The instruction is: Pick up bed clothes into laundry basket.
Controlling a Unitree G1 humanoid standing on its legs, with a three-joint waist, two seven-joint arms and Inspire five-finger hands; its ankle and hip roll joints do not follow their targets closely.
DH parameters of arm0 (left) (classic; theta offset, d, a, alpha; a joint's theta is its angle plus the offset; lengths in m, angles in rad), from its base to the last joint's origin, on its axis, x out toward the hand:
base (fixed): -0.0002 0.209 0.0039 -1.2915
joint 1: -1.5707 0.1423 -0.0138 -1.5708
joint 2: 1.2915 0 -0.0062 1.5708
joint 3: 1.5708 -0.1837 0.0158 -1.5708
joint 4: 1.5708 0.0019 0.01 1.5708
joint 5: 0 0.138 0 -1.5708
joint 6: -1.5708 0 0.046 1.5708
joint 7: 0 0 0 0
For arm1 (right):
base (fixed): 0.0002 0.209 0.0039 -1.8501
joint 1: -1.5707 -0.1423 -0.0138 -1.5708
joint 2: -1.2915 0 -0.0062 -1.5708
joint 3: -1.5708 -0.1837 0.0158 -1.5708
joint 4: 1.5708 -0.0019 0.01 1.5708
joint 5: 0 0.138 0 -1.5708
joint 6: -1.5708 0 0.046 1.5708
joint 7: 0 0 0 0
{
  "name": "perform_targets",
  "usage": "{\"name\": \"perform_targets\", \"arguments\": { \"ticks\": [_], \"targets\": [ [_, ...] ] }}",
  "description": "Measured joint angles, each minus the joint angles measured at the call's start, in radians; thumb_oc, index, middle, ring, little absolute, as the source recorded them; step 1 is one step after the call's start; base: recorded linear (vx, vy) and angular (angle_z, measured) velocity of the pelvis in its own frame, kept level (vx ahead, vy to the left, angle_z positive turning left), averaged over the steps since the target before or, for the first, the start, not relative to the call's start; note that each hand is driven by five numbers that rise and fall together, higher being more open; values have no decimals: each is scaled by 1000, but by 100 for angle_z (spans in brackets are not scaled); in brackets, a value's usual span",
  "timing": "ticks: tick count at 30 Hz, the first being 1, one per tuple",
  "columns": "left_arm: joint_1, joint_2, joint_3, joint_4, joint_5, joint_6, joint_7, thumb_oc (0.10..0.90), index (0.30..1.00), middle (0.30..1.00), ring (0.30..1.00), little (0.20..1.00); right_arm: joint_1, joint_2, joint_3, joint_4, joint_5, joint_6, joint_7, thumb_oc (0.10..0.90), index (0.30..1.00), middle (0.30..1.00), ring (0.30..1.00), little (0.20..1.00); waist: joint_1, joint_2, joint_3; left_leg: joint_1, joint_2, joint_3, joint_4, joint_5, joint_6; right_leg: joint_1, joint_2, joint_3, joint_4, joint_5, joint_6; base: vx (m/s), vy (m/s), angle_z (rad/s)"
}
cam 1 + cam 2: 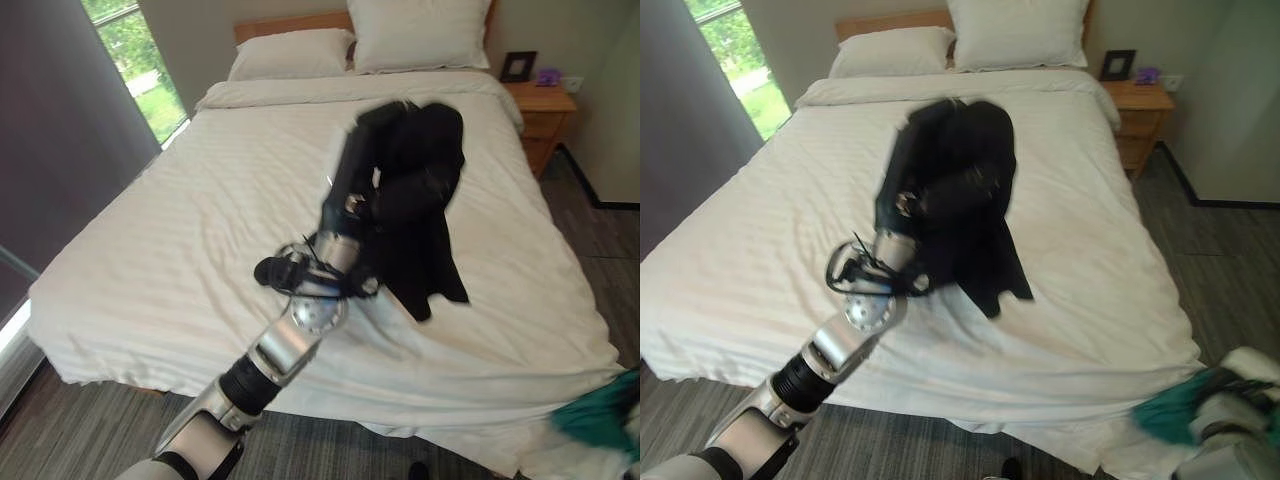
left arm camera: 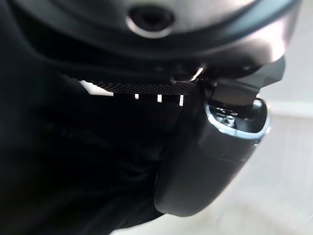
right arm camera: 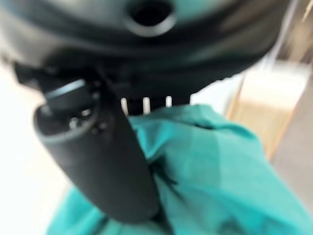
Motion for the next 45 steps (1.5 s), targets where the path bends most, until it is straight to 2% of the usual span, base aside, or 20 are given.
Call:
{"name": "perform_targets", "arguments": {
  "ticks": [2,3,6,8,10,11,13,16,18,20,23,26,29,31,32,36,38,40,43,45],
  "targets": [
    [31,40,-44,88,10,0,-5,400,300,300,300,300,-134,-64,-19,-6,-8,-14,-88,400,300,300,300,300,70,-46,32,-26,-60,-253,82,-49,-31,-41,2,75,-2,8,-1,-84,126,-86],
    [33,58,-57,138,8,25,-16,400,300,300,300,300,-202,-65,-36,-25,-7,-20,-104,400,300,300,300,300,82,-58,40,-7,-68,-279,87,-80,-8,-53,7,106,-3,21,-10,-82,251,-74],
    [22,61,-78,252,-13,27,-22,400,300,300,300,300,-217,8,-192,-204,37,-34,-193,400,300,300,300,300,42,-98,65,4,-38,-282,60,-192,15,-82,51,144,-4,44,6,-198,313,-52],
    [0,90,-97,269,-25,24,-23,400,300,300,300,300,-88,162,-421,-447,175,-83,-255,400,300,300,300,300,14,-228,107,-31,-103,-221,64,-165,47,-151,-5,166,-11,63,19,-247,140,-56],
    [-5,95,-113,298,-25,32,-26,400,300,300,300,300,-75,211,-417,-468,214,-97,-267,400,300,300,300,300,4,-239,121,-49,-95,-175,55,-138,74,-189,-36,93,-6,-51,35,-185,75,-83],
    [7,95,-131,343,-4,35,-27,400,300,300,300,300,-31,270,-417,-471,227,-91,-287,400,300,300,300,300,48,-197,123,-47,-37,-90,27,-124,77,-224,-46,-174,54,-156,-17,-207,150,-145],
    [39,103,-134,372,2,49,-34,400,300,300,300,300,9,320,-390,-443,239,-53,-288,400,300,300,300,300,57,-182,122,-19,-20,-38,0,-119,78,-174,-47,-295,95,-53,-44,-258,129,-105],
    [50,167,-107,419,11,59,-49,400,300,300,300,300,-41,358,-299,-409,238,-21,-291,400,300,300,300,300,80,-196,135,-84,-37,96,141,-174,107,-165,-17,-291,-6,270,-126,-224,36,-131],
    [28,172,-109,434,12,85,-72,400,300,300,300,300,-114,354,-292,-344,238,-2,-294,400,300,300,300,300,72,-165,157,-36,-41,107,34,-125,142,-189,-5,-216,-7,333,-88,-383,-8,-129],
    [34,123,-111,454,12,91,-93,400,300,300,300,300,-112,334,-286,-275,242,25,-294,400,300,300,300,300,77,-127,147,13,9,169,0,-102,138,-152,-33,-381,140,111,-57,-357,0,-82],
    [37,109,-102,437,1,84,-90,400,300,300,300,300,-119,325,-288,-330,248,13,-293,400,300,300,300,300,144,-110,138,99,62,290,-22,-97,131,-85,-138,-402,343,-50,14,-199,11,-120],
    [33,112,-92,425,-10,79,-92,400,300,300,300,300,-124,305,-287,-375,248,-28,-292,400,300,300,300,300,174,-137,114,109,53,312,-30,-92,100,1,-165,-364,204,114,-24,-320,-86,-63],
    [114,141,-6,446,-15,74,-78,400,300,300,300,300,-202,442,-202,-432,251,-42,-293,400,300,300,300,300,238,-132,111,49,204,381,239,-93,67,-24,-13,-465,61,148,-131,-249,-117,-176],
    [102,120,-22,465,-26,119,-79,400,300,300,300,300,-159,453,-179,-499,254,-50,-264,400,300,300,300,300,177,-123,101,3,165,358,70,-109,-5,-12,-18,-375,37,59,-66,-95,-186,-104],
    [135,82,16,424,-17,106,-78,400,300,300,300,300,-126,462,-216,-607,253,-61,-279,400,300,300,300,300,198,-58,89,55,180,376,-97,52,-19,-52,-3,-359,79,0,-67,-65,-194,-119],
    [360,142,260,185,-17,119,-73,400,300,300,300,300,294,619,-141,-981,246,-93,-180,400,300,300,300,300,58,-38,82,114,220,460,-53,82,-4,-66,52,-305,80,-14,-82,-83,-175,-102],
    [503,179,458,-14,-27,128,-88,400,300,300,300,300,673,597,-281,-1544,280,-66,-98,400,300,300,300,300,-74,37,113,142,227,519,-35,97,-30,-75,68,-253,89,-18,-77,54,-172,-82],
    [696,174,622,-48,-20,98,-66,400,300,300,300,300,910,706,-301,-1726,180,-218,-93,400,300,300,300,300,-142,28,105,206,260,560,100,135,-44,-38,85,-169,88,-36,-97,93,-303,-177],
    [606,130,501,146,-23,111,-71,400,300,300,300,300,834,648,-280,-1428,168,-210,-89,400,300,300,300,300,-129,49,25,182,268,294,223,185,-50,-29,128,-128,84,-92,-127,92,-251,-107],
    [536,79,325,101,-29,103,-126,400,300,300,300,300,749,573,-253,-1263,146,-161,-42,400,300,300,300,300,-76,21,50,92,227,97,326,333,-54,-40,142,-71,93,-95,-163,-72,-631,-62]
  ]
}}
